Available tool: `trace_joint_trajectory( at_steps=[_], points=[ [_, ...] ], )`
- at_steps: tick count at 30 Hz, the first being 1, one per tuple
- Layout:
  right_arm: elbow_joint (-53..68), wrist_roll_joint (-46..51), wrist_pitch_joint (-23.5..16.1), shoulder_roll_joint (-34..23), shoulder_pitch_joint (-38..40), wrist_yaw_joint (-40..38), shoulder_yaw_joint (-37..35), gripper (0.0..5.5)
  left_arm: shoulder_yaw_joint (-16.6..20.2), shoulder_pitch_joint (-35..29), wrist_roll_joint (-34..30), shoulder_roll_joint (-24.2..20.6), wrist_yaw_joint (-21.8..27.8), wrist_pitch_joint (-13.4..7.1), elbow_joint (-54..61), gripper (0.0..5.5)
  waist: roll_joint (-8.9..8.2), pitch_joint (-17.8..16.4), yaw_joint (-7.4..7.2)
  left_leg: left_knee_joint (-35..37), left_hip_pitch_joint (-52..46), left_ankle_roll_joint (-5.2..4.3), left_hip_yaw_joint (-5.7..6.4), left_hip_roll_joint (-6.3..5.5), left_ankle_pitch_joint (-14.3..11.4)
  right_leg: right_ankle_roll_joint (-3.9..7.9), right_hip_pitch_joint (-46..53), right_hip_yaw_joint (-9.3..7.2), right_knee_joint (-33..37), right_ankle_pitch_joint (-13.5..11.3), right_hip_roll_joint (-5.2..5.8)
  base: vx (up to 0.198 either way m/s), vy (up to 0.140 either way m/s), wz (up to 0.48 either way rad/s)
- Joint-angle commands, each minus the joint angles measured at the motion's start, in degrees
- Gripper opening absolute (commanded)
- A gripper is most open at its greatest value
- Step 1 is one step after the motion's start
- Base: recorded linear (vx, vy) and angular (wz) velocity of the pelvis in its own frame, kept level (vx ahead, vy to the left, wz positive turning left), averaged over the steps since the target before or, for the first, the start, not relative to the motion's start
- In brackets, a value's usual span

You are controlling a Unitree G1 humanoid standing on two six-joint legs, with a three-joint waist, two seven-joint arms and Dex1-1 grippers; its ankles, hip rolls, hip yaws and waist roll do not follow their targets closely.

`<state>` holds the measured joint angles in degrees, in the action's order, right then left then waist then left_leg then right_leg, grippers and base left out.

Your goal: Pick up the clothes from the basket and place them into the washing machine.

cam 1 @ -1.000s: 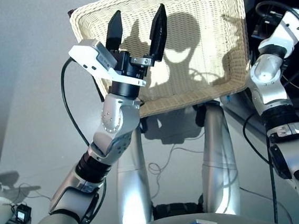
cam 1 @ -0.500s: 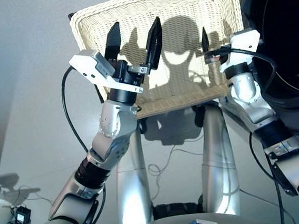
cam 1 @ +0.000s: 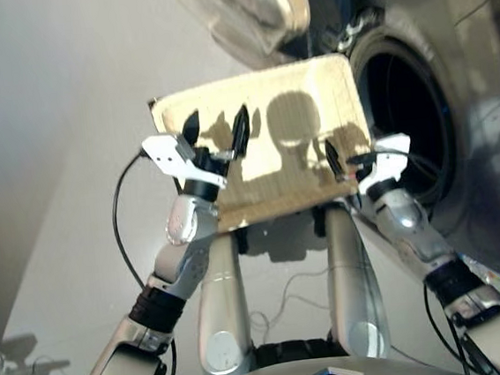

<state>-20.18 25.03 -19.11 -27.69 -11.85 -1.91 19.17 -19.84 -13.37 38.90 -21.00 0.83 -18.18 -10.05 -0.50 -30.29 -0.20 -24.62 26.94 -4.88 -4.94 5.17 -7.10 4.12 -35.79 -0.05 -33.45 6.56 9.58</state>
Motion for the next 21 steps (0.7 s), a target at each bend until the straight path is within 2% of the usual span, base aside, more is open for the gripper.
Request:
trace_joint_trajectory(
  at_steps=[1, 4, 7, 8, 11, 15, 18, 21],
  points=[
    [-0.49, -0.73, -1.63, -0.58, 3.73, 4.4, -1.75, 5.5, 2.35, 4.1, -6.41, 0.37, 3.06, -1.63, -3.96, 5.5, 1.54, 5.17, 0.14, 5.32, -3.62, -0.88, -0.3, -0.32, 4.92, 5.95, 9.6, 0.58, 9.35, -3.58, 0.26, 0.205, -0.002, -0.014],
    [-5.51, -0.14, -0.63, 1.19, 6.93, 6.23, -3.05, 5.5, 5.44, 7.69, -5.38, 2.96, 4.49, -0.77, -13.52, 5.5, 1.31, 7.49, 0.3, 10.37, -9.5, -1.47, -0.6, -0.04, 6.79, 6.73, 15.52, -0.6, 14.25, -5.3, 0.42, 0.182, 0.002, 0.036],
    [-12.51, 0.12, 1.09, 3.35, 9.36, 8.25, -3.81, 5.5, 8.22, 9.79, -8.73, 4.29, 5.1, -0.18, -24.26, 5.5, 0.58, 10.46, 0.25, 15.44, -15.0, -1.96, -1.29, 0.72, 8.48, 7.63, 20.67, -1.37, 19.46, -7.38, 0.77, 0.165, 0.001, -0.016],
    [-14.0, 0.82, 1.64, 4.42, 11.18, 8.93, -4.98, 5.5, 8.81, 11.47, -8.74, 4.29, 5.68, 0.06, -25.15, 5.5, 0.39, 11.71, 0.28, 17.01, -16.79, -1.98, -1.36, 0.6, 8.86, 7.99, 22.4, -1.9, 21.15, -8.1, 0.9, 0.14, -0.007, -0.038],
    [-20.81, 1.35, 3.09, 6.71, 14.26, 9.56, -7.64, 5.5, 11.11, 14.62, -10.51, 4.35, 6.84, 0.82, -29.93, 5.5, -0.15, 14.92, 0.07, 20.56, -21.49, -2.13, -2.65, 0.6, 9.67, 8.99, 27.12, -2.27, 25.78, -10.32, 1.29, 0.145, -0.002, -0.056],
    [-31.0, 0.95, 5.39, 8.62, 16.07, 11.69, -8.92, 5.5, 13.46, 15.26, -19.52, 4.2, 5.45, 2.01, -44.42, 5.5, -0.63, 19.62, -0.16, 25.79, -27.48, -2.17, -4.03, 0.08, 10.56, 9.91, 32.17, -2.25, 30.47, -12.73, 1.87, 0.129, 0.016, -0.073],
    [-37.39, 0.0, 6.92, 10.21, 17.47, 11.98, -10.42, 5.5, 15.09, 15.64, -23.39, 4.33, 4.87, 2.92, -51.38, 5.5, -0.95, 23.04, -0.34, 29.29, -31.02, -2.16, -5.04, -0.25, 10.77, 10.35, 35.11, -2.71, 33.45, -13.53, 2.36, 0.109, 0.011, -0.079],
    [-40.08, 4.89, 7.98, 12.01, 18.41, 11.93, -14.0, 5.5, 15.98, 16.23, -23.45, 4.84, 5.43, 3.73, -54.09, 5.5, -1.07, 25.05, -0.89, 29.62, -31.83, -1.98, -5.58, -0.44, 10.0, 10.66, 36.14, -2.82, 34.77, -13.99, 2.65, 0.026, 0.0, -0.01]
  ],
)
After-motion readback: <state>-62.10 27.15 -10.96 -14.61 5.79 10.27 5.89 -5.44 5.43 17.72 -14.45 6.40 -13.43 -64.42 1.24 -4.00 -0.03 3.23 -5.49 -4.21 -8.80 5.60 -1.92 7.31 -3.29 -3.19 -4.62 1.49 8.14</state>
